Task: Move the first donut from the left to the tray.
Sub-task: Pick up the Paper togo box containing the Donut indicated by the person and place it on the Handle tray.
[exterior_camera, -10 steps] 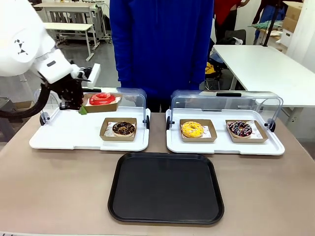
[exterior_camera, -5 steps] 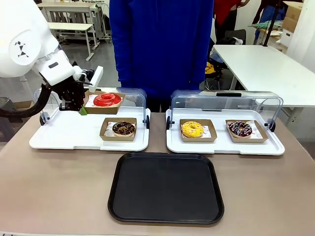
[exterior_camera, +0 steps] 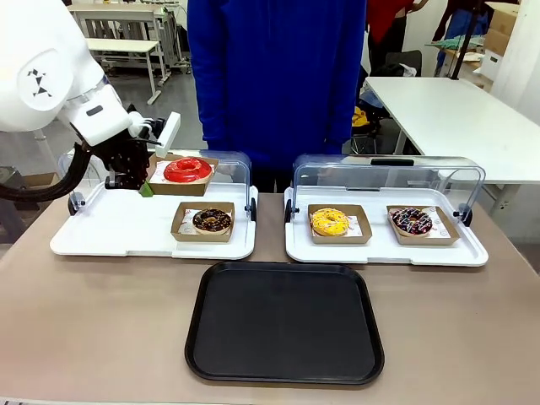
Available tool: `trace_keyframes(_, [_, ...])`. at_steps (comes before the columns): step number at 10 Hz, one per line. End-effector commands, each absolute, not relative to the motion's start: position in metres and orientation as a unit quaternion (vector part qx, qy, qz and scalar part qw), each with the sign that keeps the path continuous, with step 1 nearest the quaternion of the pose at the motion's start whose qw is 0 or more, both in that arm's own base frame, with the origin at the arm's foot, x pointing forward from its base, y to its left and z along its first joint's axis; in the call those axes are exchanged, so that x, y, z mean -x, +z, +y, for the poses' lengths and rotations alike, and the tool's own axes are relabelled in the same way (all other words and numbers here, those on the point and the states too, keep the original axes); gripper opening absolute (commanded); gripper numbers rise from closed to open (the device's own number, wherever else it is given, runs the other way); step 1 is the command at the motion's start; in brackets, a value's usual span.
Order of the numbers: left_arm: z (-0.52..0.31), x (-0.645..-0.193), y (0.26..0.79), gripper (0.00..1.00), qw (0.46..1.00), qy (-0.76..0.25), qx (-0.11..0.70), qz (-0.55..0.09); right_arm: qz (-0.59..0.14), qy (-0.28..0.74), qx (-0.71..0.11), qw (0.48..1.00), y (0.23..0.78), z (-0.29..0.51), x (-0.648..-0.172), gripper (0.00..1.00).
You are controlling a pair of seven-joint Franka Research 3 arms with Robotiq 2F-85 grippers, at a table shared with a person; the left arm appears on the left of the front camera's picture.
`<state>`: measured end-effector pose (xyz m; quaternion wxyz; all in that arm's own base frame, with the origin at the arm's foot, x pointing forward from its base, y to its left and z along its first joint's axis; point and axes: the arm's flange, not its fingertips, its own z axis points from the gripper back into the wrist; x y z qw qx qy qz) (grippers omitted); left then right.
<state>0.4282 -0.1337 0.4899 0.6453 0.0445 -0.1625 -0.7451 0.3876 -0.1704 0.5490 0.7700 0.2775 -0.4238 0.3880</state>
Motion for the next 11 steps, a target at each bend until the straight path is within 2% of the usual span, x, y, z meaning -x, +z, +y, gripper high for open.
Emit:
trace_keyframes(1, [-0.133, -0.429, 0.492, 0.02, 0.650, -0.740, -0.042, -0.167, -0.441, 0.392, -0.279, 0.758, 0.550, -0.170, -0.391, 1.00])
trace_keyframes(5, [-0.133, -0.428, 0.490, 0.02, 0.646, -0.745, -0.044, -0.163, -0.441, 0.392, -0.279, 0.758, 0.550, -0.170, -0.391, 1.00])
trace_keyframes(7, [-0.188, -0.382, 0.470, 0.02, 0.627, -0.751, -0.065, -0.195, -0.441, 0.392, -0.279, 0.758, 0.550, -0.170, -0.391, 1.00])
trace_keyframes(9, [-0.242, -0.345, 0.447, 0.02, 0.630, -0.747, -0.077, -0.199, -0.441, 0.392, -0.279, 0.758, 0.550, -0.170, -0.391, 1.00])
trace_keyframes(11, [-0.286, -0.325, 0.432, 0.02, 0.629, -0.748, -0.072, -0.202, -0.441, 0.392, -0.279, 0.758, 0.550, -0.170, -0.391, 1.00])
